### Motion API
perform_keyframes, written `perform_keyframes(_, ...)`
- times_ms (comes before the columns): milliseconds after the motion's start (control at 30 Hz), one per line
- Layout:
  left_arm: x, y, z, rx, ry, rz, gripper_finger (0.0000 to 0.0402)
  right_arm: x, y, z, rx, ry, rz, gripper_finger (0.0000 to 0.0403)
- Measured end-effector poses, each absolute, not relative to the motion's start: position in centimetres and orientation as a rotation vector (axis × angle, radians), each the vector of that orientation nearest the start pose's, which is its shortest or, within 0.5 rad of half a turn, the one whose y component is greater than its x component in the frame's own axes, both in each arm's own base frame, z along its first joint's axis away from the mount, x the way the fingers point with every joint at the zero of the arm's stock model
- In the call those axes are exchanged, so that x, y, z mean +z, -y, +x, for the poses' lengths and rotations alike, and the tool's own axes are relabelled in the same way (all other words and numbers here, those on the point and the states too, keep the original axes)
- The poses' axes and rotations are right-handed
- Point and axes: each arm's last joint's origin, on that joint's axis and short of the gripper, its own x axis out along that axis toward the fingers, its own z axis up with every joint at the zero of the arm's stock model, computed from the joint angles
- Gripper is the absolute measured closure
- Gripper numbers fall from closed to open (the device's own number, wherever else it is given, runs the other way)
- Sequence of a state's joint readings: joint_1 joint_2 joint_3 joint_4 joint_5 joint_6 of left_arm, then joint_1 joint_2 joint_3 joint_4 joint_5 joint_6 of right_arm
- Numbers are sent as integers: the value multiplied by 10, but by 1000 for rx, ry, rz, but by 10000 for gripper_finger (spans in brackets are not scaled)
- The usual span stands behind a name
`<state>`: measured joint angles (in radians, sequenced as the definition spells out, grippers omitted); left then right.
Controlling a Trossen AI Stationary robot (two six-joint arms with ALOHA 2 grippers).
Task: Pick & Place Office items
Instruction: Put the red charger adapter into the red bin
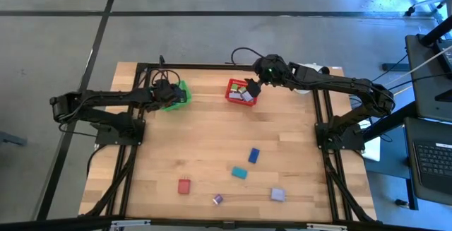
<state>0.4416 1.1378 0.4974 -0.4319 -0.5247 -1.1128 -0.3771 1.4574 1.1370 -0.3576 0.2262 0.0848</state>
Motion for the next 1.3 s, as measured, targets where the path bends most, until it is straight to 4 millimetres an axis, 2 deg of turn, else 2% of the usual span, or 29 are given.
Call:
perform_keyframes(167, 171, -96, 169, 1341, -442, -852, 172, 285, 122, 291, -589, -681, 97, 67)
perform_keyframes(333, 200, -103, 184, 1219, -449, -704, 163, 279, 119, 284, -579, -784, 97, 67)
perform_keyframes(433, 220, -104, 196, 1074, -444, -649, 163, 275, 117, 279, -574, -861, 105, 67)
perform_keyframes(533, 234, -95, 210, 843, -429, -706, 165, 272, 116, 276, -575, -894, 114, 67)
perform_keyframes(667, 238, -63, 225, 513, -481, -820, 166, 272, 116, 276, -584, -895, 134, 67)
perform_keyframes(800, 238, -21, 233, 358, -544, -888, 166, 272, 116, 276, -584, -895, 134, 67)
perform_keyframes(1100, 233, 55, 230, 304, -626, -1155, 166, 273, 116, 277, -583, -877, 128, 67)
perform_keyframes(1300, 213, 104, 233, 306, -861, -1316, 167, 274, 117, 278, -583, -858, 127, 67)
